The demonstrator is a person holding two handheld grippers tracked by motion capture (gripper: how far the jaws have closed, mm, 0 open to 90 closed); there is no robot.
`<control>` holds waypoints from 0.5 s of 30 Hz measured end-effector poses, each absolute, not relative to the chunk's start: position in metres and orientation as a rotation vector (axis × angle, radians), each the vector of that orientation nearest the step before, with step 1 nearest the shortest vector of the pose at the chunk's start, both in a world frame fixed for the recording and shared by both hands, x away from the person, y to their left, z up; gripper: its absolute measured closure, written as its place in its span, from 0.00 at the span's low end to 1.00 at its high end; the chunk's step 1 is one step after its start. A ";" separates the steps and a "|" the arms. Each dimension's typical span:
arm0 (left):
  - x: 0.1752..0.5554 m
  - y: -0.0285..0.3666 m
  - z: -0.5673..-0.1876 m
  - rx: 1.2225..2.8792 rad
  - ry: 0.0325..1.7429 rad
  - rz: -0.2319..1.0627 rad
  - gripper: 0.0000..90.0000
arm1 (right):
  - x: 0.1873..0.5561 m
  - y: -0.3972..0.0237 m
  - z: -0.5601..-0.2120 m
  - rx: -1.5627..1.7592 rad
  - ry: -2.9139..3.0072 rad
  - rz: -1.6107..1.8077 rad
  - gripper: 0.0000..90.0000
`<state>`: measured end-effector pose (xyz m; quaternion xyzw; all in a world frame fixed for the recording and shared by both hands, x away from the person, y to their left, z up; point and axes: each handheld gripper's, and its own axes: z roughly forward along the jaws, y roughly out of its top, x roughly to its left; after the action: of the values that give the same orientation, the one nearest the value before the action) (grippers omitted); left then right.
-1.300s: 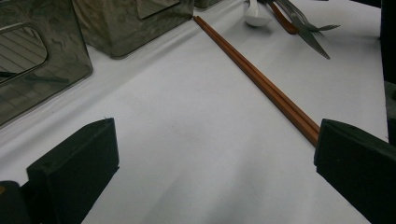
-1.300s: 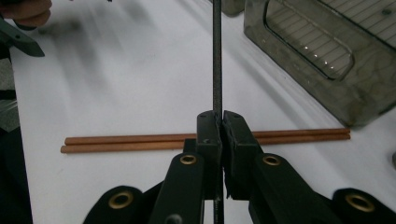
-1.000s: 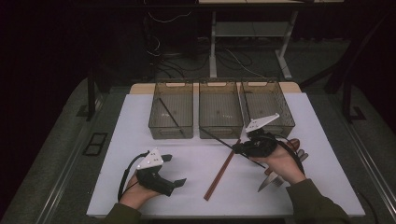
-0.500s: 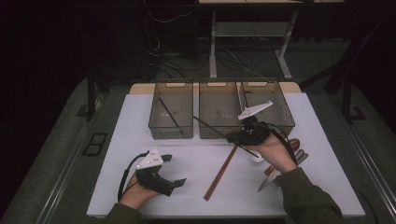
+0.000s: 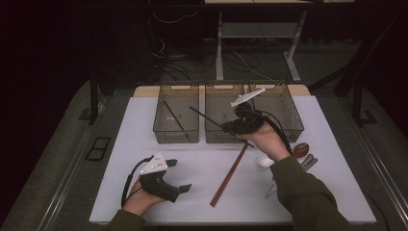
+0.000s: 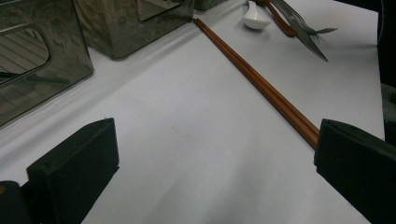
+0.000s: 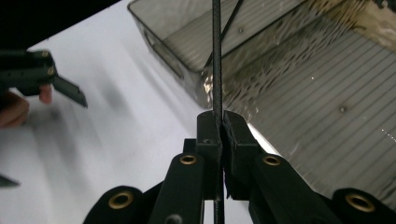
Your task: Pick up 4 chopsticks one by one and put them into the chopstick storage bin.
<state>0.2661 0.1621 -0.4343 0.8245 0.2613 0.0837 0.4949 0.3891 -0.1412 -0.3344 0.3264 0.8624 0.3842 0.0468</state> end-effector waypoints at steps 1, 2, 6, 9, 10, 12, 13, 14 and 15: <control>0.266 0.162 -0.434 1.998 0.633 0.202 0.00 | 0.391 -0.139 -0.333 1.003 2.631 1.174 0.95; 0.266 0.162 -0.434 1.997 0.634 0.202 0.00 | 0.394 -0.136 -0.332 1.002 2.630 1.170 0.95; 0.266 0.162 -0.434 1.996 0.633 0.202 0.00 | 0.402 -0.127 -0.327 1.011 2.623 1.163 0.95; 0.266 0.162 -0.434 1.993 0.634 0.200 0.00 | 0.407 -0.121 -0.325 1.022 2.618 1.159 0.95; 0.266 0.162 -0.434 1.993 0.632 0.201 0.00 | 0.409 -0.119 -0.326 1.023 2.618 1.158 0.95; 0.266 0.162 -0.434 1.992 0.632 0.201 0.00 | 0.412 -0.115 -0.326 1.034 2.620 1.153 0.95; 0.266 0.162 -0.434 1.993 0.633 0.200 0.00 | 0.414 -0.113 -0.327 1.036 2.621 1.150 0.95; 0.266 0.162 -0.434 1.991 0.634 0.200 0.00 | 0.416 -0.111 -0.327 1.041 2.622 1.144 0.95; 0.266 0.162 -0.434 1.990 0.633 0.199 0.00 | 0.418 -0.109 -0.328 1.049 2.620 1.140 0.95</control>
<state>0.2658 0.1620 -0.4338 0.8223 0.2616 0.0824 0.4985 0.4180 -0.1087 -0.3281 0.3441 0.8598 0.3742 0.0487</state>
